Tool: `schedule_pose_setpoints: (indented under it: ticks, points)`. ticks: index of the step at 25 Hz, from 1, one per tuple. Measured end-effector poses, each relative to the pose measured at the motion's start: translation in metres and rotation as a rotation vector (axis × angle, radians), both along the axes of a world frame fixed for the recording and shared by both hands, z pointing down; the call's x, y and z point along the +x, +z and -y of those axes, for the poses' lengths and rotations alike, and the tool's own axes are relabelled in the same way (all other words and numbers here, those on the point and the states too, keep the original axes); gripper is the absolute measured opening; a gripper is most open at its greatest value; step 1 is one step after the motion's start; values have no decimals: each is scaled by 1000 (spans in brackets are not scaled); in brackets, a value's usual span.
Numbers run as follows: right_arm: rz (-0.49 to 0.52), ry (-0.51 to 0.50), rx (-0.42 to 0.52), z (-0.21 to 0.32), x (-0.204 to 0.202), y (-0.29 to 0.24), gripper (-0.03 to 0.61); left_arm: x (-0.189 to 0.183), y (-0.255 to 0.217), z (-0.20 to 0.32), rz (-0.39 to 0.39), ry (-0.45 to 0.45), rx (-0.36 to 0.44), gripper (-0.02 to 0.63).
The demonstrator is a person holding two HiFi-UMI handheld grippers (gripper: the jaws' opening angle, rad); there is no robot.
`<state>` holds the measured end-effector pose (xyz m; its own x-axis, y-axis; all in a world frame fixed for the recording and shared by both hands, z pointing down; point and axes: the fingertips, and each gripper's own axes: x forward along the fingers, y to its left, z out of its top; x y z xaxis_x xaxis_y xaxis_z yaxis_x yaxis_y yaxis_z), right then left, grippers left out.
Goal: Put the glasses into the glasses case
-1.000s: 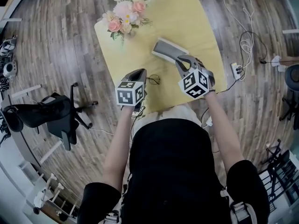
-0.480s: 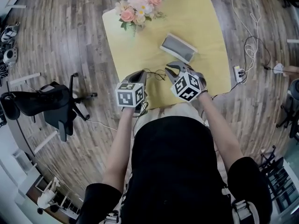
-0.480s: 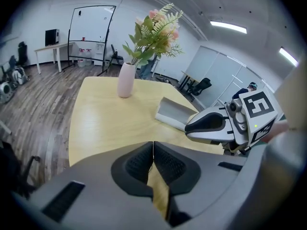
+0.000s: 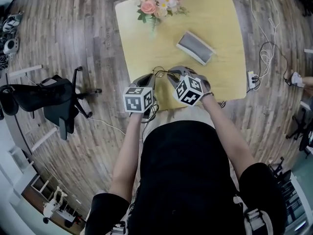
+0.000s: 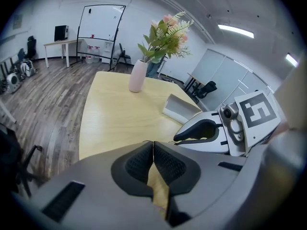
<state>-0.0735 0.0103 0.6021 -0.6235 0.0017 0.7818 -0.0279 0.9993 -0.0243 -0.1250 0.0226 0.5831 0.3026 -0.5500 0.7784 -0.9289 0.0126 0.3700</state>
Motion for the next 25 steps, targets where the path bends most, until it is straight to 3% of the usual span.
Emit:
schedule_pose_setpoints:
  ticks: [11, 25]
  points:
    - [-72, -55, 3, -7, -16, 34, 58, -9, 5, -14, -4, -35, -20, 25]
    - [-84, -10, 23, 0, -14, 40, 28, -4, 3, -8, 4, -5, -29, 25]
